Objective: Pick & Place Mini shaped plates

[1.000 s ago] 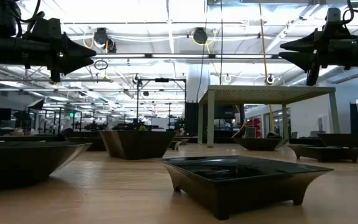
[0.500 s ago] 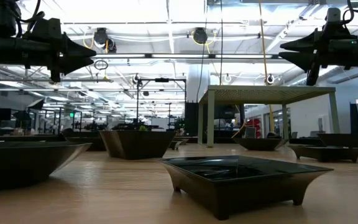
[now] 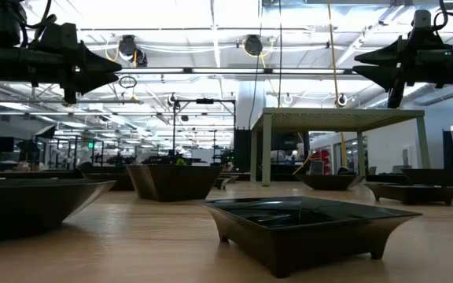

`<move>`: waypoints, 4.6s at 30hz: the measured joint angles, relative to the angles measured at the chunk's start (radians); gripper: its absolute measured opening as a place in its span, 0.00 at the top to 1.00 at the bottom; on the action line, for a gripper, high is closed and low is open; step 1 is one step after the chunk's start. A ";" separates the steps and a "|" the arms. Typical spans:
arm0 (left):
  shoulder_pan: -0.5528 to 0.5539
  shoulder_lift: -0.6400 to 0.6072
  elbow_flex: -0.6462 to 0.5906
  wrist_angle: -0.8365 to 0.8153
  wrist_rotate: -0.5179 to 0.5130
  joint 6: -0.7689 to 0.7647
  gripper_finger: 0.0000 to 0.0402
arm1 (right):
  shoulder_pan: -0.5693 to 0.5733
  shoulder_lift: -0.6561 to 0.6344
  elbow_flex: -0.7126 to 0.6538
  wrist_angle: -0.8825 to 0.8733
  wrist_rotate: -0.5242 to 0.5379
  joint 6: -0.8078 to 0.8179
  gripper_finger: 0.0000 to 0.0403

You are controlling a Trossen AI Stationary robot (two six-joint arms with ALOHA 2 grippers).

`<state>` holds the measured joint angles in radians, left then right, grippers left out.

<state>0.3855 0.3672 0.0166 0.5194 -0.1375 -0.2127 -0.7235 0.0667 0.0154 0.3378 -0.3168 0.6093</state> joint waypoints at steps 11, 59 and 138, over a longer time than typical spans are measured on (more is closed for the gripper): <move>0.000 0.000 0.000 0.000 0.000 0.000 0.58 | 0.000 0.000 0.000 0.000 0.000 0.000 0.76; 0.000 0.000 0.000 0.000 0.000 0.000 0.58 | 0.000 0.000 0.000 0.103 0.161 0.278 0.76; 0.000 0.000 0.000 0.000 0.000 0.000 0.58 | 0.714 0.981 0.774 -1.246 0.056 -0.127 0.60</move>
<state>0.3855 0.3672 0.0162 0.5194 -0.1371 -0.2127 -0.0092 1.0479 0.7898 -0.9087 -0.2611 0.4818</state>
